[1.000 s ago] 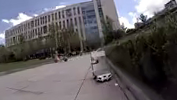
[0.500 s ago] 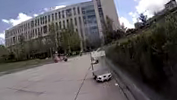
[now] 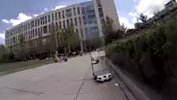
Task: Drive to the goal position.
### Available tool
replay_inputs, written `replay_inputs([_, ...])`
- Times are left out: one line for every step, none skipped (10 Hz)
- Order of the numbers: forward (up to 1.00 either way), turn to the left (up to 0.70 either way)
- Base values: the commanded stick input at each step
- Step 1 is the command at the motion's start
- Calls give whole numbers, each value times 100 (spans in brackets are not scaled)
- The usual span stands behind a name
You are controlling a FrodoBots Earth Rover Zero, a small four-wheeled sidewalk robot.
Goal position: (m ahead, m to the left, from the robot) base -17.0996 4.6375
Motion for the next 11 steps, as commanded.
replay_inputs([25, 3])
replay_inputs([25, 3])
replay_inputs([26, 3])
replay_inputs([20, 2])
replay_inputs([6, 1])
replay_inputs([5, 5])
replay_inputs([5, 5])
replay_inputs([4, 5])
replay_inputs([4, 5])
replay_inputs([4, 5])
replay_inputs([4, 5])
